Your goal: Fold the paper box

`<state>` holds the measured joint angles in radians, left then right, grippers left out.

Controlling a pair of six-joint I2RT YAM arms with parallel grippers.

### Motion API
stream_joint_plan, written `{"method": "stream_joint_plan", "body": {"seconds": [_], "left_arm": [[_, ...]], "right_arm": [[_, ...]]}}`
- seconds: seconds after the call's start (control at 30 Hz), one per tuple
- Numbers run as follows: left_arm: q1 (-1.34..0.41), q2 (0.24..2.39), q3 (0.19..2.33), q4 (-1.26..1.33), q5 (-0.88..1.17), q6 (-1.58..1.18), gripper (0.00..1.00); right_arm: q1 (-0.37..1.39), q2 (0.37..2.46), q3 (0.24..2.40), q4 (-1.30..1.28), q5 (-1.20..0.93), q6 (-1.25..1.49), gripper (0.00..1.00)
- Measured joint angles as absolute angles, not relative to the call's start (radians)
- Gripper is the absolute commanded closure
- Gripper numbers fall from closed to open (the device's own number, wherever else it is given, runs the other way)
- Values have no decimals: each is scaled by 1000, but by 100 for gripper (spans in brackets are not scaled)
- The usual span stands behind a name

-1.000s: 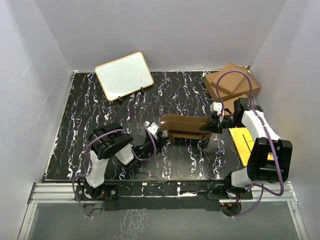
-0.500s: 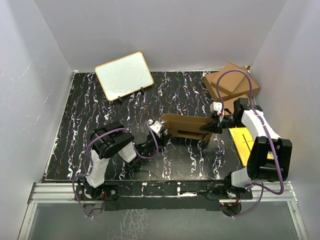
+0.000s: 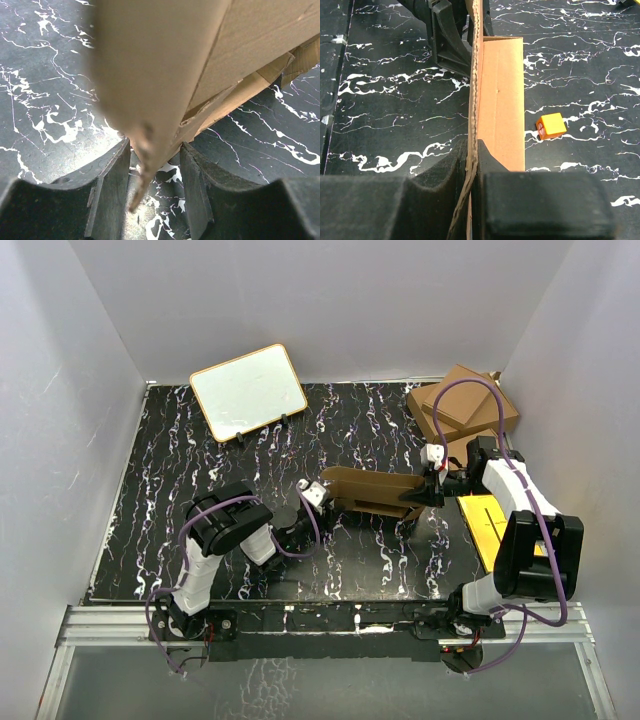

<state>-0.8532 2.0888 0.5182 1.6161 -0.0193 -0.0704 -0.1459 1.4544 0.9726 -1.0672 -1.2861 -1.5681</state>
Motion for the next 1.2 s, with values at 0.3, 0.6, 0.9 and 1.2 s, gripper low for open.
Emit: {"method": "stream_joint_plan", "body": {"seconds": [0.3,0.6,0.9,1.2], "left_arm": [[-853,2089,522,1616,-22,-79,55],[-853,2089,524,1616,-19,-81,53],[-853,2089,524,1617,-41,-100,49],[-853,2089,551,1617,-53,-115,48]], "right_arm": [[-146,1462,976,-1071,-1290,-1568,92],[-146,1462,980,-1063,-1289,-1535,92],[-146,1462,982,-993,-1288,-1423,92],[-146,1464,987,-912,-1282,-1285,92]]}}
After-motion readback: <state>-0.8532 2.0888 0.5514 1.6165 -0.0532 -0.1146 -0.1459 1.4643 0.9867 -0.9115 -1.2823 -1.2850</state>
